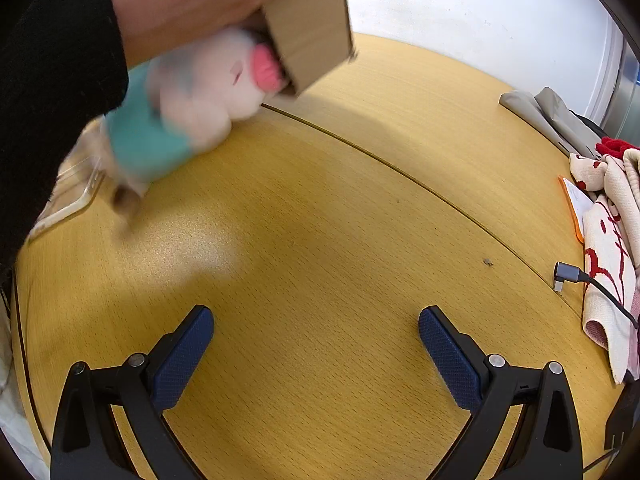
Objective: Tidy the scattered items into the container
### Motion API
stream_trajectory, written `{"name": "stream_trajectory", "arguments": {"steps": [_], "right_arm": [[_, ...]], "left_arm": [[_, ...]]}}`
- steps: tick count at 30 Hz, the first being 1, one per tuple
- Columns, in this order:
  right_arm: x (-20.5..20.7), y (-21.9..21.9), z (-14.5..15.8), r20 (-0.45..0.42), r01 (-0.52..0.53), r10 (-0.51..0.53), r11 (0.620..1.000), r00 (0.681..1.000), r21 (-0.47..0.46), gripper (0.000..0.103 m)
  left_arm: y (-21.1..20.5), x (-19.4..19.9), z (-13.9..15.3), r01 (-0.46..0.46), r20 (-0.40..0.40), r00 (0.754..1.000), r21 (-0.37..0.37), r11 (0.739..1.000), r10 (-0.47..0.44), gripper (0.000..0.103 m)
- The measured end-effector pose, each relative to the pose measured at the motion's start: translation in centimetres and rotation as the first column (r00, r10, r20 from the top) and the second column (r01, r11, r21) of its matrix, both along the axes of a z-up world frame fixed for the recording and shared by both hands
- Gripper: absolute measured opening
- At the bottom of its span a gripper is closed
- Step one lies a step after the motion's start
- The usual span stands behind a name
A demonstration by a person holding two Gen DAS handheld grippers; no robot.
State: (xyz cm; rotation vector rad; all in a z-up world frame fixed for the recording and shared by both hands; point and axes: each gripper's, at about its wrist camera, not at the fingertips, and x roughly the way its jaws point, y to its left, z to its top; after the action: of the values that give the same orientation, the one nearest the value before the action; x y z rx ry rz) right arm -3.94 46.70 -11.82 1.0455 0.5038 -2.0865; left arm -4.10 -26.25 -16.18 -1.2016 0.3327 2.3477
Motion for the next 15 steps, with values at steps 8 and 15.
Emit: {"name": "stream_trajectory", "arguments": {"steps": [8, 15], "right_arm": [[0.1, 0.0, 0.0, 0.0, 0.001, -0.001, 1.0, 1.0, 0.0, 0.103], [0.0, 0.0, 0.0, 0.001, 0.005, -0.005, 1.0, 1.0, 0.0, 0.103]], "left_arm": [[-0.3, 0.6, -1.3, 0.0, 0.0, 1.0, 0.0, 1.0, 0.0, 0.103], [-0.5, 0.8, -2.1, 0.0, 0.0, 1.0, 0.001, 1.0, 0.0, 0.103]]}}
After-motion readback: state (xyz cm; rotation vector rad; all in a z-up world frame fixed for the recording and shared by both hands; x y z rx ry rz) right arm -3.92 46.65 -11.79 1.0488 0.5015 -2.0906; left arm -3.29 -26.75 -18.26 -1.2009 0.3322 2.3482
